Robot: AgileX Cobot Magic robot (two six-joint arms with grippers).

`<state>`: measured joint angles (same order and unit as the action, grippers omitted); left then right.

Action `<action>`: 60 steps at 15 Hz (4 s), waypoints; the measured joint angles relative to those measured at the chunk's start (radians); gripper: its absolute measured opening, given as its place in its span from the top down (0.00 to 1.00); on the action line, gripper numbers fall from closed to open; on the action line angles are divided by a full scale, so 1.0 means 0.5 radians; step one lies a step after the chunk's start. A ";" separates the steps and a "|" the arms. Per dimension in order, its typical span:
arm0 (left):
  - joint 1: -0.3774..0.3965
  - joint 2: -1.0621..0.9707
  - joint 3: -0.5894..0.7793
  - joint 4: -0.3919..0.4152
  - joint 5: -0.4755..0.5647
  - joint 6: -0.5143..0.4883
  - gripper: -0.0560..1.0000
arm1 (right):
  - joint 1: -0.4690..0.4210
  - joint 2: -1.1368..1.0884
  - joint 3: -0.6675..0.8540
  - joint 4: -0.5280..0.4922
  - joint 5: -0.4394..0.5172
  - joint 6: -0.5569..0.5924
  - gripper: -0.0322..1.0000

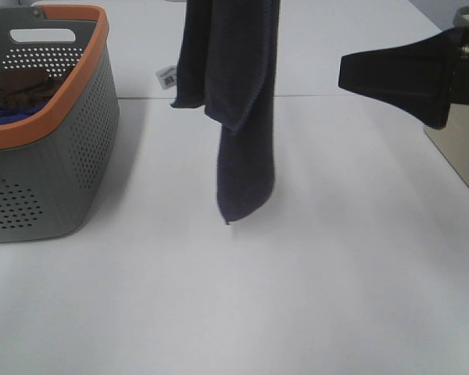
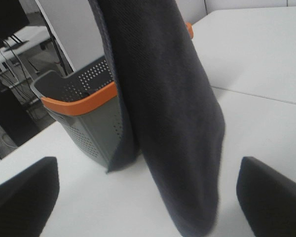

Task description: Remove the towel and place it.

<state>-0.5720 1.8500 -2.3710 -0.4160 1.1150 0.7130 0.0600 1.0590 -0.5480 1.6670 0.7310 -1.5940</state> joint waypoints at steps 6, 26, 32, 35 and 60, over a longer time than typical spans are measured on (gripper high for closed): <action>0.000 0.014 0.000 -0.006 -0.066 -0.006 0.95 | 0.000 0.360 -0.044 0.130 0.104 -0.220 0.14; 0.000 0.116 -0.002 -0.074 -0.126 -0.008 0.95 | 0.412 0.824 -0.424 0.144 -0.244 -0.226 0.54; 0.000 0.116 -0.002 -0.074 -0.126 -0.008 0.95 | 0.412 0.824 -0.424 -0.054 -0.242 -0.042 0.93; 0.000 0.142 -0.002 -0.044 -0.082 -0.008 0.95 | 0.412 0.780 -0.456 -0.652 -0.274 0.580 0.97; 0.000 0.534 -0.002 1.040 -0.618 -0.568 0.95 | 0.412 1.024 -1.630 -3.754 -0.806 2.536 0.97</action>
<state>-0.5720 2.1170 -2.3720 0.1040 0.8060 0.4290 0.2660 1.5710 -1.3630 -0.2100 0.3280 -0.3260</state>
